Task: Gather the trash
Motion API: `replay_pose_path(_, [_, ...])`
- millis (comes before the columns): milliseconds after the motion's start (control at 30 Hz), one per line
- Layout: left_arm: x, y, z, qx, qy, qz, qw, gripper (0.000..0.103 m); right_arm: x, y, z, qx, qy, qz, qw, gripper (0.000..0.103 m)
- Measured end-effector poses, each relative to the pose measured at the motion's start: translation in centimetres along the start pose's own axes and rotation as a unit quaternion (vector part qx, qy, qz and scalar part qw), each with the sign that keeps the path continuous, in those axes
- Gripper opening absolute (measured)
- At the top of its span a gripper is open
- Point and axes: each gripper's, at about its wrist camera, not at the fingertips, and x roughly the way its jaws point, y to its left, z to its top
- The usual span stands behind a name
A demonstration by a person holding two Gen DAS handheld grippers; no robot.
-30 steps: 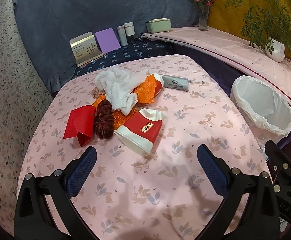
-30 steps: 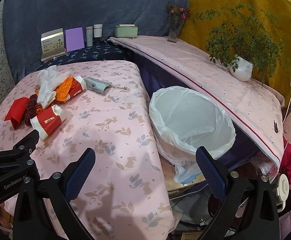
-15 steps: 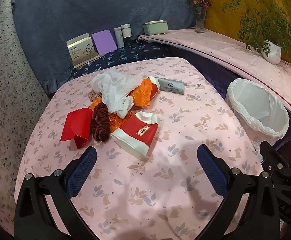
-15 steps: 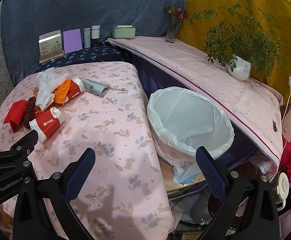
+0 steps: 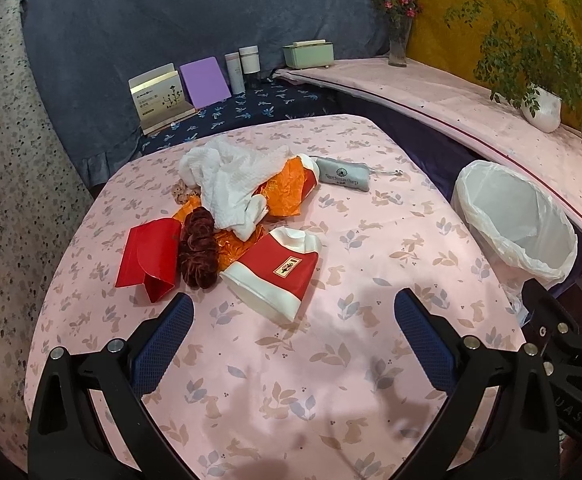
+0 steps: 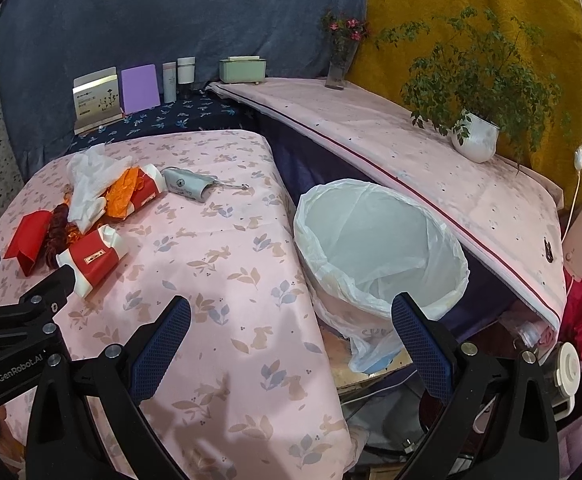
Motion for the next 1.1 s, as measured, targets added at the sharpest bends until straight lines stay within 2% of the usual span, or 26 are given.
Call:
replay_pose_path(167, [0.6, 1.3, 0.2, -0.013, 0.000, -0.007, 0.9999, 0.096, 0.7, -0.1, 0.3, 0.017, 0.005, -0.001, 1.000, 0.096])
replay_pose_path(433, [2.0, 4.3, 0.6, -0.034, -0.006, 0.012, 0.9993, 0.096, 2.0, 1.5, 1.2, 0.018, 0.020, 0.018, 0.999, 0.096])
replay_pose_path(700, [4.7, 9.7, 1.0, -0.068, 0.010, 0.056, 0.9961, 0.096, 3.5, 6.3, 2.0, -0.012, 0.023, 0.054, 0.998, 0.096])
replay_pose_path(800, [5.9, 11.7, 0.9, -0.079, 0.021, 0.060, 0.9948, 0.096, 4.2, 8.4, 2.3, -0.024, 0.025, 0.067, 0.997, 0.096])
replay_pose_path(1100, [10.0, 16.2, 0.4, -0.110, 0.052, 0.062, 0.9906, 0.096, 7.6, 13.0, 3.2, -0.024, 0.054, 0.109, 0.992, 0.078])
